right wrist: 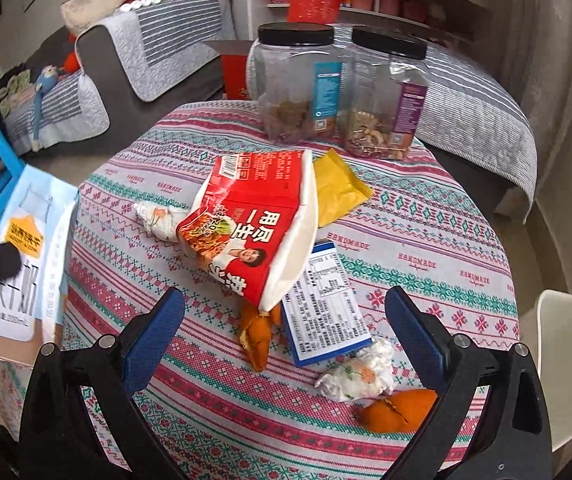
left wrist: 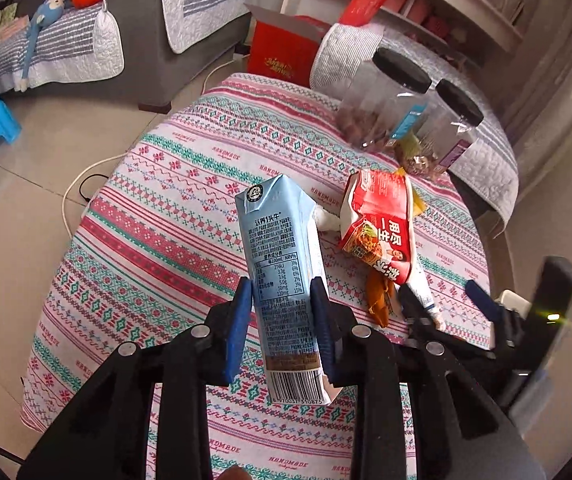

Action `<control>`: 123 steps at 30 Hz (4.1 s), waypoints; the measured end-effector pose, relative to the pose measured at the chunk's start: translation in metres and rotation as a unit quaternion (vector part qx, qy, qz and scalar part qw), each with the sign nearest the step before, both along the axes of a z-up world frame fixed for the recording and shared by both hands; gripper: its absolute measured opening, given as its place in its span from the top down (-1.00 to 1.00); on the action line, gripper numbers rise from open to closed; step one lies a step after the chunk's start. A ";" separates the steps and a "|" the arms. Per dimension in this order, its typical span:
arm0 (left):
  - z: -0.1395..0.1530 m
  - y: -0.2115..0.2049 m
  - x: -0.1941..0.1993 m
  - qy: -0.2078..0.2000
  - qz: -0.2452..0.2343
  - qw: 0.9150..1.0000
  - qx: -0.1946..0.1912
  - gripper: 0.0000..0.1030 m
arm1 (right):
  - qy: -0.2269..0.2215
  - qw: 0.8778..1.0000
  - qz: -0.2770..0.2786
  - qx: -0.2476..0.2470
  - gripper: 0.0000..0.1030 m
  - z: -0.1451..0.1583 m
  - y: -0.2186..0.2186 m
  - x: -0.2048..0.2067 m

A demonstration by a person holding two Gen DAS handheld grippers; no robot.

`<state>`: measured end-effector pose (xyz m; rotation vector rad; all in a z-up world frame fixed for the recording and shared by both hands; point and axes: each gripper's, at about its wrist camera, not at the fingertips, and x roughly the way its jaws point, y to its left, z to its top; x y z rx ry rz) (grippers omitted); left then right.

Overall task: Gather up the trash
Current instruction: 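Grasp the blue milk carton with left gripper while right gripper grasps red snack bag, then release the snack bag into the white bin with the right gripper while left holds carton, then lower the milk carton into the white bin and open the left gripper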

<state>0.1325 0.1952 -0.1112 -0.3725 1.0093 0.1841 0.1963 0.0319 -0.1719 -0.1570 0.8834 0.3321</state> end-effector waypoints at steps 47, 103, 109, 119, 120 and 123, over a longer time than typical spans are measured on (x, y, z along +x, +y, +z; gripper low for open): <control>0.043 -0.031 -0.003 -0.098 -0.020 0.995 -0.022 0.41 | -0.052 0.988 0.000 0.146 0.63 0.090 -0.097 -0.029; 0.007 -0.389 0.036 -0.093 -0.269 0.954 -0.092 0.41 | -0.138 0.894 -0.410 0.115 -0.86 0.095 -0.432 -0.113; 0.002 -0.419 0.043 -0.089 -0.297 0.943 -0.119 0.38 | -0.147 0.883 -0.435 0.093 -0.86 0.094 -0.443 -0.124; 0.015 -0.392 0.040 -0.090 -0.264 0.959 -0.056 -0.15 | -0.152 0.897 -0.412 0.055 -0.86 0.098 -0.415 -0.114; 0.016 -0.385 0.040 -0.087 -0.253 0.962 -0.045 -0.17 | -0.148 0.901 -0.405 0.048 -0.86 0.097 -0.409 -0.112; 0.015 -0.361 0.042 -0.078 -0.227 0.970 -0.035 -0.23 | -0.142 0.910 -0.387 0.040 -0.86 0.096 -0.389 -0.104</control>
